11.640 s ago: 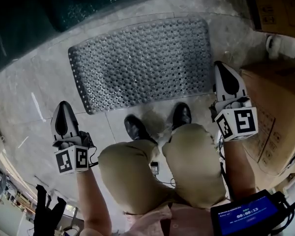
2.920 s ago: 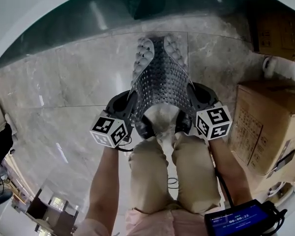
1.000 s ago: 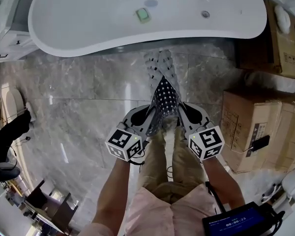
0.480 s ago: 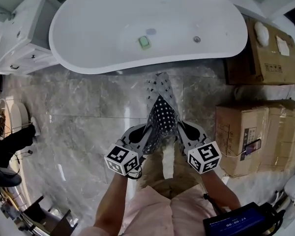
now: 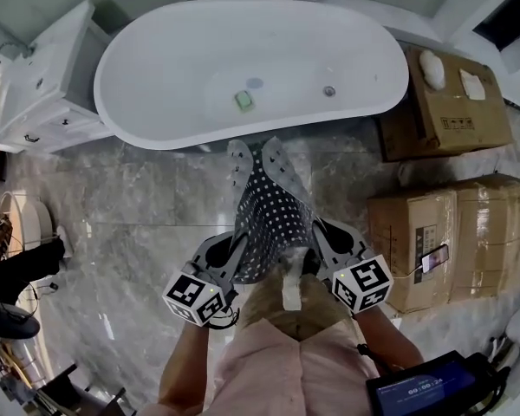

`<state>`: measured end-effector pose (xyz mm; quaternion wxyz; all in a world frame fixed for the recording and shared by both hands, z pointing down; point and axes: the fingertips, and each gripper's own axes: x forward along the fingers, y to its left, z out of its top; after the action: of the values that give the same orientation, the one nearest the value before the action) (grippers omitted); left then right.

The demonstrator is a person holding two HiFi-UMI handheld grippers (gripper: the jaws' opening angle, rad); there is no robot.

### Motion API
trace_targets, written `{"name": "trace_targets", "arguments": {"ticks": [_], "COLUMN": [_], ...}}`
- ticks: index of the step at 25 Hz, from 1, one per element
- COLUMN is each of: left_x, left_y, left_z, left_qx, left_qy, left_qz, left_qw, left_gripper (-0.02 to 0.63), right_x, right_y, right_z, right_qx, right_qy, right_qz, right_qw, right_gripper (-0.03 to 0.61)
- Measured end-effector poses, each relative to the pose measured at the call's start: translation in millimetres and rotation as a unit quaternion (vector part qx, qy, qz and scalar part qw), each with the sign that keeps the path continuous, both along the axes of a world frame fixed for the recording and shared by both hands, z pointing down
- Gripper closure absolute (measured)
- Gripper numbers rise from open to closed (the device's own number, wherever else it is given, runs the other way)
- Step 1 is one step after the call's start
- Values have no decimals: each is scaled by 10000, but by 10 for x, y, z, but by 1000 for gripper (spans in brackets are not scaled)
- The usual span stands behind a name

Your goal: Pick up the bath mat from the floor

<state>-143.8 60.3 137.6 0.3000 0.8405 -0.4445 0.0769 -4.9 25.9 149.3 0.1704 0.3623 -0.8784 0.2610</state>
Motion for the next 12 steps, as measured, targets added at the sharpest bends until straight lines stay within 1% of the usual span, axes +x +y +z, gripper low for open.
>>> {"name": "trace_targets", "arguments": {"ticks": [5,9,12], "left_x": [-101,-141,-195], "left_y": [46,46,37], "left_z": [-228,-415,-589], "left_qx": [161,334,487], "left_qy": [-234,-450,-543], "left_qz": [-429,-621,-769], "left_qw": [9987,9965,9944], "left_gripper": [575,575,575], "right_x": [308,584,780], "right_y": [-60,-124,-143], "right_z": [-322,-618,-833], "right_qx": [302,521,718], "right_qy": [14,66,95], "right_qz": [4,49,152], "right_qw": [9995,9986,9973], "right_gripper": [551,551,551]}}
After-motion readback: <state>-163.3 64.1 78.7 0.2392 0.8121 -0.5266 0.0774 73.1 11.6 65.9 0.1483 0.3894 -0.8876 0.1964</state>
